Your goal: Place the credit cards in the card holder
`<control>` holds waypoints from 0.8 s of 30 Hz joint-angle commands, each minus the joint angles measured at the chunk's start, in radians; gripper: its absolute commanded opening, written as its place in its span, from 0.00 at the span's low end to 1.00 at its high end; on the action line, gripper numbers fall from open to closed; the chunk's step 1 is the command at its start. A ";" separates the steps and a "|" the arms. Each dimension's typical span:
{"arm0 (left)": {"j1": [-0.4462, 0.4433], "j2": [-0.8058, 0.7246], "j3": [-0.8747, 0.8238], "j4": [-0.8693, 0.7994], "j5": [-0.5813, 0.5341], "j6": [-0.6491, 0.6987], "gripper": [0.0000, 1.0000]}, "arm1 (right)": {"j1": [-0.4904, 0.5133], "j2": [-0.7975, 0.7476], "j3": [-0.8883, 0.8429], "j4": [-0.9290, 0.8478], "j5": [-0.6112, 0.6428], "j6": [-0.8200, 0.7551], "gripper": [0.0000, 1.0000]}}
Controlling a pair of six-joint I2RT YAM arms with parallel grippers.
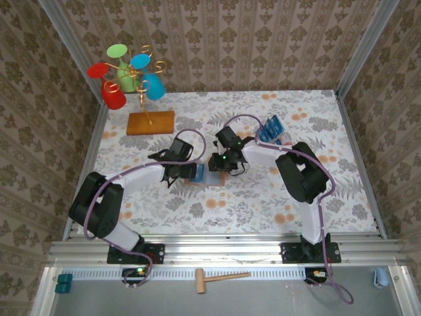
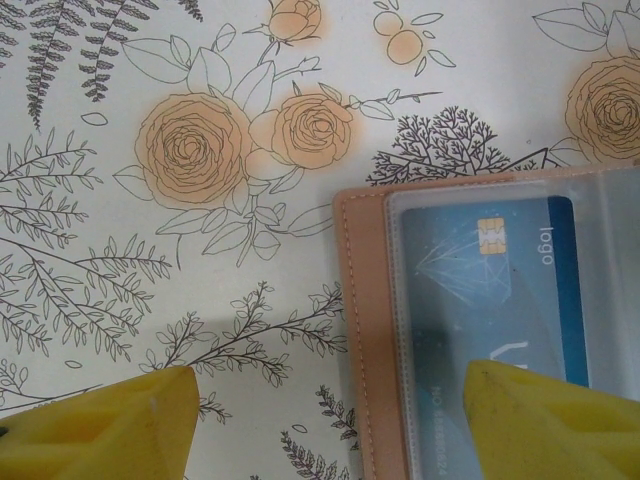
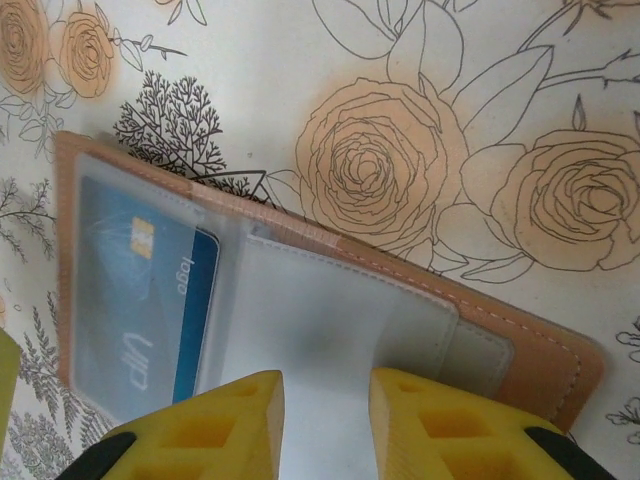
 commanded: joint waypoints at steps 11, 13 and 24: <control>-0.016 -0.014 -0.023 0.039 -0.007 0.000 0.72 | 0.027 0.065 0.066 -0.034 -0.034 0.025 0.32; -0.020 -0.027 -0.039 0.055 -0.008 0.002 0.72 | 0.028 0.065 0.064 -0.032 -0.033 0.029 0.32; -0.058 -0.149 -0.182 0.185 -0.021 -0.014 0.71 | 0.028 0.061 0.044 -0.011 -0.042 0.057 0.42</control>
